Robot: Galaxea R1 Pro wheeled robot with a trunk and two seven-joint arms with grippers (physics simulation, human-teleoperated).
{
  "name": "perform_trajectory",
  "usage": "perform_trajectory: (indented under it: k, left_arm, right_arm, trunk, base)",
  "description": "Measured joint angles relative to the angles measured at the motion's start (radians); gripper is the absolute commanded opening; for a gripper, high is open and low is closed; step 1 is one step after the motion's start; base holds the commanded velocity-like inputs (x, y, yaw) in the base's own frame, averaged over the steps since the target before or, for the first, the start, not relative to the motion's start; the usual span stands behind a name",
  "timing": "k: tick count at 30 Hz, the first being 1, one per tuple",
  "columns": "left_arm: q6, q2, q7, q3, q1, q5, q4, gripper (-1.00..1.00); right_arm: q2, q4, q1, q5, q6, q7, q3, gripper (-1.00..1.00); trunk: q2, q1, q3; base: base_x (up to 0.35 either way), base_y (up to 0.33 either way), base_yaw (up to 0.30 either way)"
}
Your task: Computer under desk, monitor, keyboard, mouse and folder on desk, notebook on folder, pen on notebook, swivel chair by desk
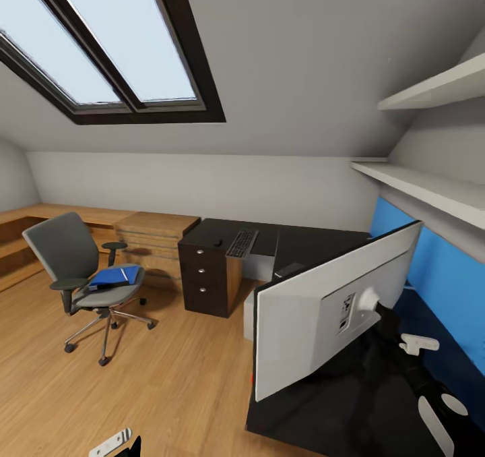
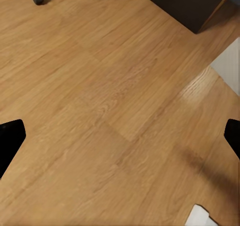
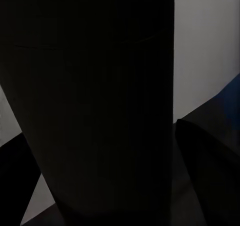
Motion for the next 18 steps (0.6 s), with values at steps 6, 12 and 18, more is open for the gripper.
perform_trajectory:
  k: [6,12,18]
  left_arm:
    - [0.001,0.0,0.0,0.0,0.0,0.0,0.0,1.0]
    - [0.0,0.0,0.0,0.0,0.0,-0.001,0.0,1.0]
    - [0.001,0.0,0.0,0.0,0.0,-0.001,0.0,1.0]
  right_arm:
    - [0.001,0.002,0.0,0.005,-0.001,0.0,-0.004,-1.0]
    - [0.001,0.008,-0.001,0.001,-0.005,0.002,-0.003,-1.0]
    - [0.001,0.008,-0.001,-0.002,-0.004,0.002,-0.002,-1.0]
  trunk:
    - [0.0,0.0,0.0]
    - [0.0,0.0,0.0]
    - [0.0,0.0,0.0]
  base:
    - [0.0,-0.028,0.0]
    - [0.0,-0.051,0.0]
    - [0.0,-0.138,0.0]
